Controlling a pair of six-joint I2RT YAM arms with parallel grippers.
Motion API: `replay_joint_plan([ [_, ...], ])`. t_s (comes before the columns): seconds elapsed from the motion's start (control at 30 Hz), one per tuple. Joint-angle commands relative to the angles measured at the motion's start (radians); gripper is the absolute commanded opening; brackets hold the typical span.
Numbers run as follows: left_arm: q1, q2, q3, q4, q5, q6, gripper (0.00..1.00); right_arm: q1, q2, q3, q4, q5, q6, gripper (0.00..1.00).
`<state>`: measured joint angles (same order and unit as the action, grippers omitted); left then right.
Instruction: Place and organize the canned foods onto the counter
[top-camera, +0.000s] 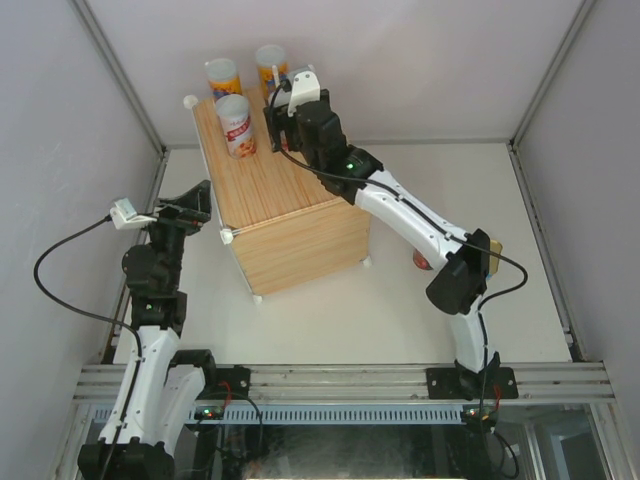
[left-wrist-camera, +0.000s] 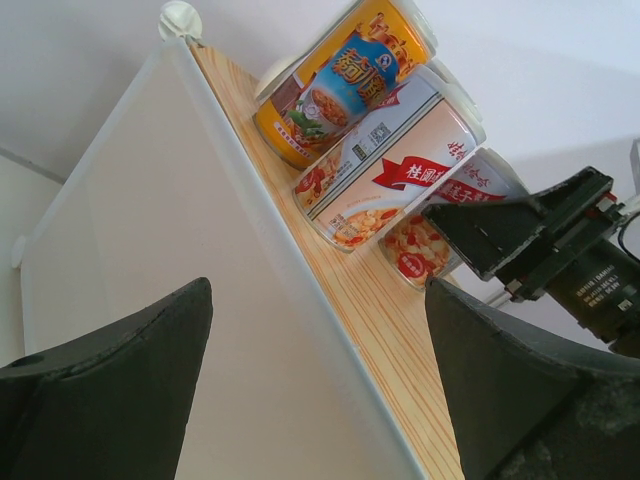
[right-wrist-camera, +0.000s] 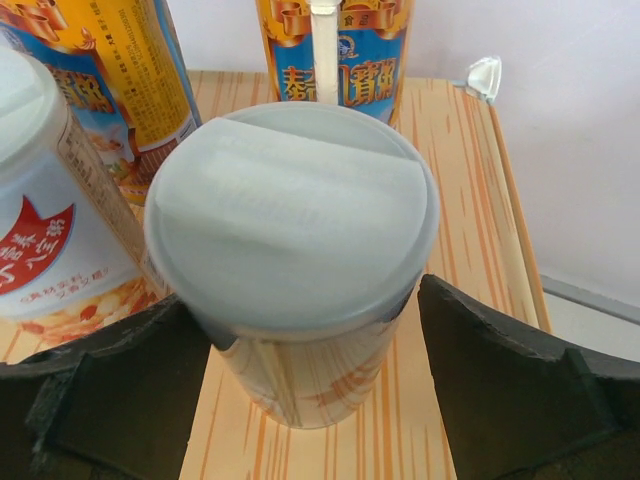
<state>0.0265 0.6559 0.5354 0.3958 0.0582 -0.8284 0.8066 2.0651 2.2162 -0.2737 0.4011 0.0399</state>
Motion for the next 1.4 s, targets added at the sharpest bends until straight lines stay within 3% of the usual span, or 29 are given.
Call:
replay_joint_plan([
  [0.0,0.008,-0.015,-0.011,0.044,0.016,-0.008,0.91,0.019,-0.131,-0.068,0.103,0.043,-0.027,0.8],
  [0.37,0.009,-0.021,-0.014,0.045,0.018,-0.011,0.91,0.034,-0.248,-0.283,0.193,0.054,-0.014,0.73],
  [0.43,0.007,-0.023,-0.015,0.044,0.018,-0.012,0.91,0.034,-0.26,-0.314,0.209,0.051,-0.009,0.65],
  [0.6,0.008,-0.023,-0.015,0.046,0.018,-0.014,0.91,0.023,-0.253,-0.317,0.194,0.032,0.004,0.33],
  [0.73,0.008,-0.023,-0.015,0.046,0.019,-0.015,0.91,0.01,-0.241,-0.315,0.181,0.007,0.023,0.23],
  [1.37,0.009,-0.018,-0.015,0.051,0.025,-0.021,0.91,-0.064,-0.081,-0.141,0.091,-0.123,0.091,0.22],
])
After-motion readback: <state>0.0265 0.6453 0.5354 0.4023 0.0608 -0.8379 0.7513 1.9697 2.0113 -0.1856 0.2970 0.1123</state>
